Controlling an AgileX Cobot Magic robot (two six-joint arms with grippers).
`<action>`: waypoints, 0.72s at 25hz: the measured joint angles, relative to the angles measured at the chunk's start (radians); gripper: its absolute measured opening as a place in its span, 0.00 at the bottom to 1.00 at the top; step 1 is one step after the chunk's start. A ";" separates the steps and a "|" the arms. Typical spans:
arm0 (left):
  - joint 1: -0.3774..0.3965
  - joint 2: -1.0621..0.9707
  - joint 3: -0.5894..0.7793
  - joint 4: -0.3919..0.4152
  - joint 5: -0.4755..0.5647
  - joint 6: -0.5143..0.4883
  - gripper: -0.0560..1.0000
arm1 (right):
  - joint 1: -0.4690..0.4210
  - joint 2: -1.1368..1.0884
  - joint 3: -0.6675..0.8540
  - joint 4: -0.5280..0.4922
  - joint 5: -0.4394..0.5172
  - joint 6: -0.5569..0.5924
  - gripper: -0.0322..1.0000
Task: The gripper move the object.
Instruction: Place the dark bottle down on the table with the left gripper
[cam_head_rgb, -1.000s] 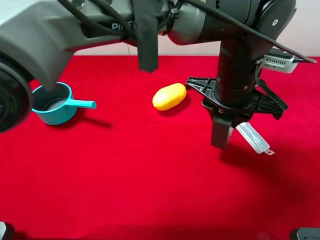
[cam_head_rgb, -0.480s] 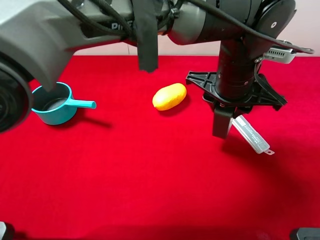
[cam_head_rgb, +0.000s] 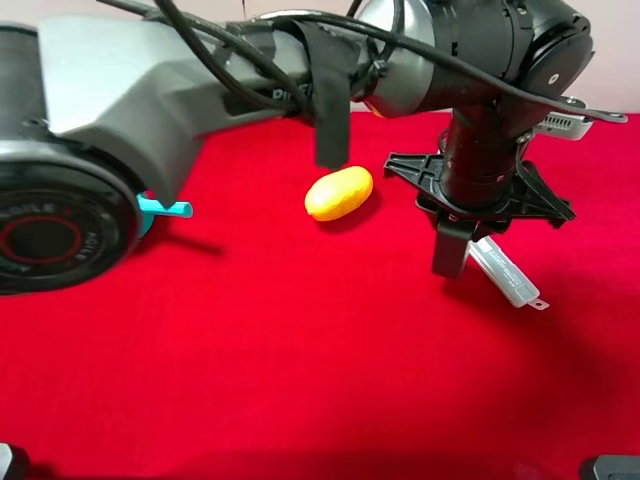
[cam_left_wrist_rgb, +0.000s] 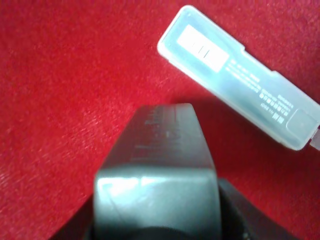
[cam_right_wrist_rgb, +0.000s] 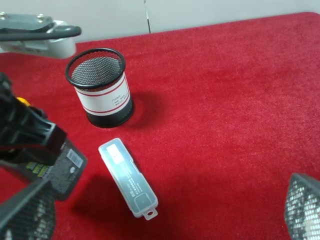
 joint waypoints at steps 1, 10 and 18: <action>0.000 0.009 -0.007 -0.002 0.001 0.000 0.45 | 0.000 0.000 0.000 0.001 0.000 0.000 0.70; -0.011 0.045 -0.011 -0.030 0.022 -0.001 0.45 | 0.000 0.000 0.000 0.005 -0.001 0.000 0.70; -0.011 0.045 -0.015 -0.031 0.020 -0.003 0.45 | 0.000 0.000 0.000 0.005 -0.001 0.000 0.70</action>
